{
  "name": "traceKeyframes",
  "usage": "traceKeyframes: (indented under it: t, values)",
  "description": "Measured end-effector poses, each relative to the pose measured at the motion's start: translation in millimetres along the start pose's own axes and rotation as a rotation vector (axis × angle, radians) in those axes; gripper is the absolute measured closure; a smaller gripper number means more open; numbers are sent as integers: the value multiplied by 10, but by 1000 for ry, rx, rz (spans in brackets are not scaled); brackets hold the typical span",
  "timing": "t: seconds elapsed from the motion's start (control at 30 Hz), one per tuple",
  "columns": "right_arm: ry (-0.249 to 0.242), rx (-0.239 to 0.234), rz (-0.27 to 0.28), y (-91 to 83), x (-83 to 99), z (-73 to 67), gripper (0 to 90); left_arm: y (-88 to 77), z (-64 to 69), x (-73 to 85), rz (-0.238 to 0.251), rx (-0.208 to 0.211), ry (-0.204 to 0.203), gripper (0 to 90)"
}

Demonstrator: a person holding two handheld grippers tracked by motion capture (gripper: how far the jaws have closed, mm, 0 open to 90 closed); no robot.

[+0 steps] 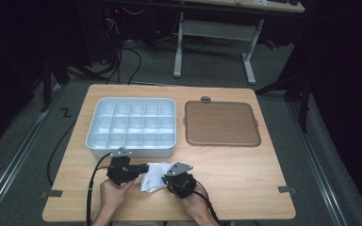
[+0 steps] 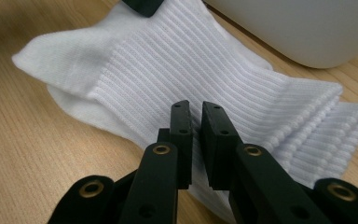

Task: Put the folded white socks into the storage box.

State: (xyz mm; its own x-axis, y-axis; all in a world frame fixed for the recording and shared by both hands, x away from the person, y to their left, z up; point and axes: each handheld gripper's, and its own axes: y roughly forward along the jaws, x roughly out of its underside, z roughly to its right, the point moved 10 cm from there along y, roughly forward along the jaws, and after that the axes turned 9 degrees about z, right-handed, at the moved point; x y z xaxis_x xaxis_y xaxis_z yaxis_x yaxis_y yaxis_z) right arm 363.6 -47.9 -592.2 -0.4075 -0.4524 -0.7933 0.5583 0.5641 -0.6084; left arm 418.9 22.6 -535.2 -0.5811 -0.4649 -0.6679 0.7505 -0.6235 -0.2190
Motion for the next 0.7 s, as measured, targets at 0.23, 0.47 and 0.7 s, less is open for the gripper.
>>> traceKeyframes:
  t: [0.23,0.47,0.7]
  values:
    - [-11,-5,2,15,-3,-19,844,-34,94,-28,5,29,-17,856]
    - [-20,-30,-9,42,-24,-74,850,-77,192,-62,8,63,-40,858]
    - [-49,-71,-24,114,-85,-208,855,-99,236,-94,14,76,-50,861]
